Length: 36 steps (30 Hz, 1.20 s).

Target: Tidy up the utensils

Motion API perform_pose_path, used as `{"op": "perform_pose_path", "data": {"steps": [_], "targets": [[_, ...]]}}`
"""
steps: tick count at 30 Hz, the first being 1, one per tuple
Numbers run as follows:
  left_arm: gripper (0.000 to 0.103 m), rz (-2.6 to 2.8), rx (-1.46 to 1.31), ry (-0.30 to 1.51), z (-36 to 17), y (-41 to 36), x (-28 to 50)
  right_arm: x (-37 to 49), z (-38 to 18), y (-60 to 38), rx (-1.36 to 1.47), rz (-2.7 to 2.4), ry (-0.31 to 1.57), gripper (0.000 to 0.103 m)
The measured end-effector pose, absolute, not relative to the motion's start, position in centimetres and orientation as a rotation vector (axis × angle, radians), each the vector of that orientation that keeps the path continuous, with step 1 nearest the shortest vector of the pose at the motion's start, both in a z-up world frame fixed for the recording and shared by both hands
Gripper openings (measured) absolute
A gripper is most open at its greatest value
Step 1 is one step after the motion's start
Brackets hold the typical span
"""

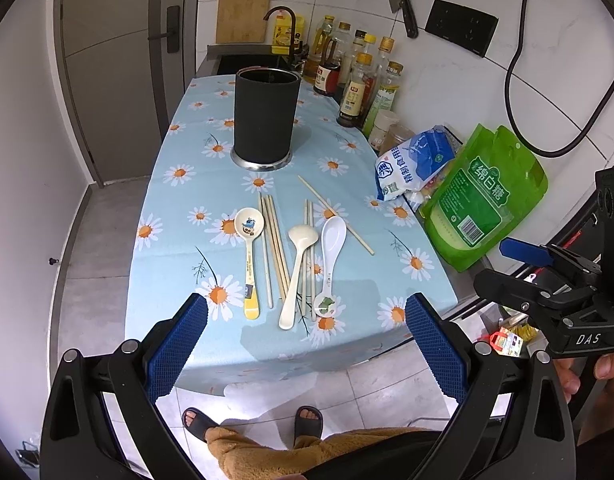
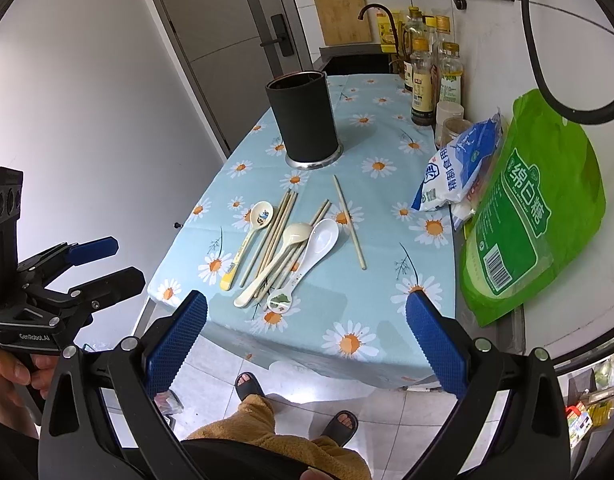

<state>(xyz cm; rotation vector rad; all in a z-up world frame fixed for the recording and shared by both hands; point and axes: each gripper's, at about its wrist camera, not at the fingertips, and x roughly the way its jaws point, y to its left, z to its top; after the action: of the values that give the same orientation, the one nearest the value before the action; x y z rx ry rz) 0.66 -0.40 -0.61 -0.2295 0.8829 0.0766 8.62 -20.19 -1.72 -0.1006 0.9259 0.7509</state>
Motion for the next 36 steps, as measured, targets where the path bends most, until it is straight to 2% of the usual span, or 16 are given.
{"op": "perform_pose_path", "data": {"steps": [36], "targets": [[0.096,0.080,-0.241,0.897,-1.21,-0.35,0.76,8.83,-2.07,-20.23,-0.077,0.753,0.956,0.099]]}}
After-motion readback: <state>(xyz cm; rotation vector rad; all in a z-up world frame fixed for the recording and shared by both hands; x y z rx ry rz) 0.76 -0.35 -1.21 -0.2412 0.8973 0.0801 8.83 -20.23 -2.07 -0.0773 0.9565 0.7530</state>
